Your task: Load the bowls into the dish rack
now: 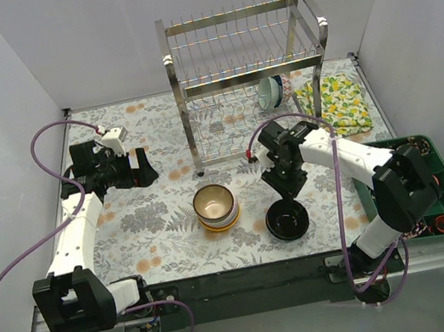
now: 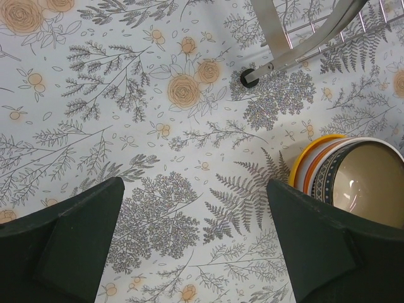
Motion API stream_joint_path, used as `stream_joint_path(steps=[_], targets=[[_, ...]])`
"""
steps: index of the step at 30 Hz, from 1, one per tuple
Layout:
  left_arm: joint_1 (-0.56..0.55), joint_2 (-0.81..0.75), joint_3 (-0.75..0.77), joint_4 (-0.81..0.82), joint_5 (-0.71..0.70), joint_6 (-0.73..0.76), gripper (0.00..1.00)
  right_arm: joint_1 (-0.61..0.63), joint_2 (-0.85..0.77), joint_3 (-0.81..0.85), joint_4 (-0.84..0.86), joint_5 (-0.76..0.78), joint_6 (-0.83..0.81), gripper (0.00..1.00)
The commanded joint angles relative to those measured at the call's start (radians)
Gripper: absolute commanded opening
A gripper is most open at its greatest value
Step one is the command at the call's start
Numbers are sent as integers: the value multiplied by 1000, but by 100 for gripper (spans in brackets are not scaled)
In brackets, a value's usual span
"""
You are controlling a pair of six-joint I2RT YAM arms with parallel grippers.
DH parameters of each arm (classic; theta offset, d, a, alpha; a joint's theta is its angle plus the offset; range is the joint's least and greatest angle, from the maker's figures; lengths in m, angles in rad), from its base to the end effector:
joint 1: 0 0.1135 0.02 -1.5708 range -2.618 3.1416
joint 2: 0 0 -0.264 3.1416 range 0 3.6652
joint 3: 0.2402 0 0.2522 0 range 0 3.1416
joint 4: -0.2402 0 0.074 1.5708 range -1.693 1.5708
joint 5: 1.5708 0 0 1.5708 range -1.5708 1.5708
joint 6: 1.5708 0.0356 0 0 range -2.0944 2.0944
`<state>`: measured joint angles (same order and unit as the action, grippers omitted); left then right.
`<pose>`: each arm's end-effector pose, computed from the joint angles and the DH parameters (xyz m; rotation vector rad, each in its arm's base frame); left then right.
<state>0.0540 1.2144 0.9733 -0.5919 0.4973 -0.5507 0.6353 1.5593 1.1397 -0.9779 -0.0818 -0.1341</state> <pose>0.2515 -0.0034 0.2828 -0.4940 2.3820 -0.8259 0.2269 0.1709 0.2246 -1.1314 2.7661 0.1828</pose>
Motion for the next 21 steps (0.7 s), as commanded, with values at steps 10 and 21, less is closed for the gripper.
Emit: stream_joint_path(steps=[10, 21], targets=[[3, -7, -19, 96, 47, -5, 98, -5, -123, 34, -18, 51, -21, 1], [3, 14, -41, 159, 95, -23, 98, -37, -274, 94, -57, -124, 1, 1]])
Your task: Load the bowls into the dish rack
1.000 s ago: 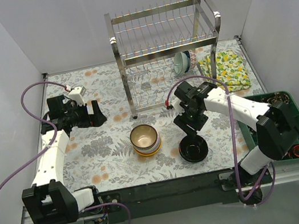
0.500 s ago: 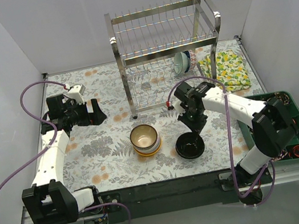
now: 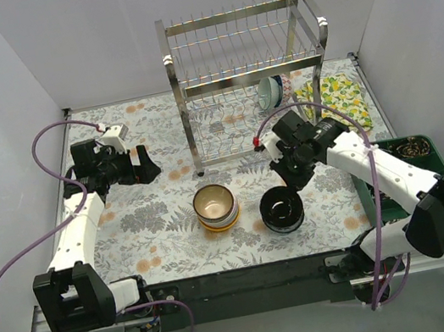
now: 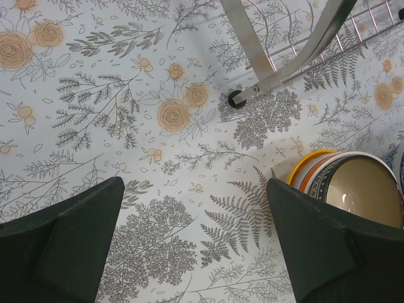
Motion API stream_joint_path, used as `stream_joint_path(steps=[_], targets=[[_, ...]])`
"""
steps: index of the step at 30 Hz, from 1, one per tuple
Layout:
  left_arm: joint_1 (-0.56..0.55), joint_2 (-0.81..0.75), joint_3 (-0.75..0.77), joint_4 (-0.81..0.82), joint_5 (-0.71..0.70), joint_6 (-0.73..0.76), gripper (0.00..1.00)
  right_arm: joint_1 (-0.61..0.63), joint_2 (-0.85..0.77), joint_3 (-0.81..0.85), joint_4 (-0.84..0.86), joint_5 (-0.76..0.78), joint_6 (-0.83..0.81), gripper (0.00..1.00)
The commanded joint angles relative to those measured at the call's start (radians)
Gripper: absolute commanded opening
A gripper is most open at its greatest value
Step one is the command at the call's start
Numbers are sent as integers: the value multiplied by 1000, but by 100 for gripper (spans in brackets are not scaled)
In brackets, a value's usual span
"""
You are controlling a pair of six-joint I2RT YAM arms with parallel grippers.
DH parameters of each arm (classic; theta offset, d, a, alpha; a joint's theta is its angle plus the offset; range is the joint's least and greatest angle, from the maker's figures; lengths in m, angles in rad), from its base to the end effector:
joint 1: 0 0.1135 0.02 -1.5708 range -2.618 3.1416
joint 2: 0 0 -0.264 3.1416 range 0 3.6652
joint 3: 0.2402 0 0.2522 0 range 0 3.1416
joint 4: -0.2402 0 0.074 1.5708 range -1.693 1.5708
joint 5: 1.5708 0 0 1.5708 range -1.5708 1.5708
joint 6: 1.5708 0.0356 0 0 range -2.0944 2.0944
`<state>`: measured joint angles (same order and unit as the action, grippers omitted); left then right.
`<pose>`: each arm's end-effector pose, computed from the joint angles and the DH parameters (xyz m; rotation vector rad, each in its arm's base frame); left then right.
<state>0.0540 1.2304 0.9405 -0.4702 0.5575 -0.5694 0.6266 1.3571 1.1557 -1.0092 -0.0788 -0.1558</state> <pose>0.2599 -0.0048 0.2780 -0.4446 2.3180 -0.9046 0.2046 0.1516 0.2788 -1.0865 2.5816 0.2263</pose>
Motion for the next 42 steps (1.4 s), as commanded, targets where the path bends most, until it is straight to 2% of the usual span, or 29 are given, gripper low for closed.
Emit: stream_joint_path(steps=[1, 10, 22, 30, 31, 32, 35, 42], targets=[[3, -2, -9, 38, 36, -6, 98, -42, -79, 81, -25, -133, 47, 1], [3, -9, -22, 56, 58, -30, 98, -355, -32, 82, -5, -114, 88, 1], [17, -60, -66, 62, 59, -46, 98, -485, 114, -1, 135, -101, 68, 1], [35, -85, -86, 42, 59, -40, 98, -493, 191, -51, 219, -90, 55, 1], [35, -86, -91, 42, 59, -40, 98, -493, 195, -53, 216, -85, 56, 3], [37, -89, -92, 42, 59, -40, 98, -495, 198, -57, 216, -79, 56, 15], [43, -88, -98, 53, 67, -46, 98, -495, 189, -76, 208, -85, 58, 31], [53, -68, -92, 71, 67, -47, 98, -495, 134, -175, 211, -90, 81, 36]])
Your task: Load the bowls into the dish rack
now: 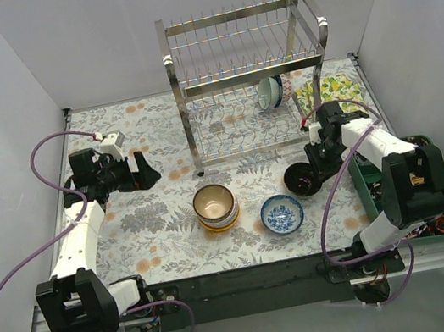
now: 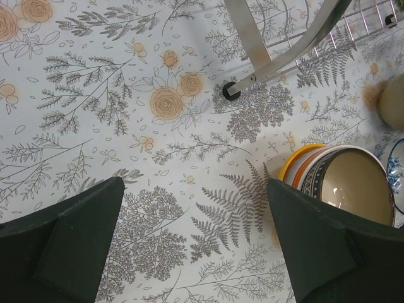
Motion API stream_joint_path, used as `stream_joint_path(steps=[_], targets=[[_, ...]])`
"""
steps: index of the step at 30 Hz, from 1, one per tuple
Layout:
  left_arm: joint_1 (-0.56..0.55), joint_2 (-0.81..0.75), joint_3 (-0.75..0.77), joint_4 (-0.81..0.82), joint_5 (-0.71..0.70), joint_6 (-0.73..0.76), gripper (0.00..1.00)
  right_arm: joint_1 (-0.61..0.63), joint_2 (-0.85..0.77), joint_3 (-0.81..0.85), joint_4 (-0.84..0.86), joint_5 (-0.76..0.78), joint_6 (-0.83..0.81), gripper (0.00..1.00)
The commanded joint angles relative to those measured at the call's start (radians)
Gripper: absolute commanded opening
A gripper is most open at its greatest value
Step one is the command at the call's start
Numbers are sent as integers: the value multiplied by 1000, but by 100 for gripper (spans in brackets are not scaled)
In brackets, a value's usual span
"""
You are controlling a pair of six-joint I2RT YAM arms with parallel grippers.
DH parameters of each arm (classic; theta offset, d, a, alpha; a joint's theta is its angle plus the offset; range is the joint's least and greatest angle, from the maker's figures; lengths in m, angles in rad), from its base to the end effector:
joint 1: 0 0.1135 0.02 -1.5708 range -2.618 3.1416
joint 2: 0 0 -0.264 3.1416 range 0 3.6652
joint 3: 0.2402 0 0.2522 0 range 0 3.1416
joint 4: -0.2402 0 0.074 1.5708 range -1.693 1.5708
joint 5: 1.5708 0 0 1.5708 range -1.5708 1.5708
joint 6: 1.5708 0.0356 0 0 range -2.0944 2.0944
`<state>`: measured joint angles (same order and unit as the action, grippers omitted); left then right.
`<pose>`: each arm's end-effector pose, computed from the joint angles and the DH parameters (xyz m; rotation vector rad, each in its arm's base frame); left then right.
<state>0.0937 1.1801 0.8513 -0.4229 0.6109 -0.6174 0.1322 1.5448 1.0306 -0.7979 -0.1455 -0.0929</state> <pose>0.2469 0.0027 0.2648 -0.5116 2.2929 -0.9705 0.2807 0.0425 0.2036 -0.3503 2.8569 0.2171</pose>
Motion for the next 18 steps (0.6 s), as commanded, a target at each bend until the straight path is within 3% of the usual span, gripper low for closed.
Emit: stream_joint_path(steps=[1, 6, 12, 16, 18], targets=[[14, -16, -3, 26, 13, 1, 98, 0, -58, -58, 0, -20, 22, 35], [15, 7, -1, 42, 29, -10, 98, -2, -43, -43, 11, -17, 24, 19], [18, 6, -17, 59, 32, -16, 98, -5, -2, -23, 26, -57, 55, 18], [18, 3, -24, 61, 27, -13, 98, -6, 15, 11, 16, -49, 45, 1], [21, -4, -24, 61, 27, -13, 98, -6, -24, 51, -6, -55, 50, 1]])
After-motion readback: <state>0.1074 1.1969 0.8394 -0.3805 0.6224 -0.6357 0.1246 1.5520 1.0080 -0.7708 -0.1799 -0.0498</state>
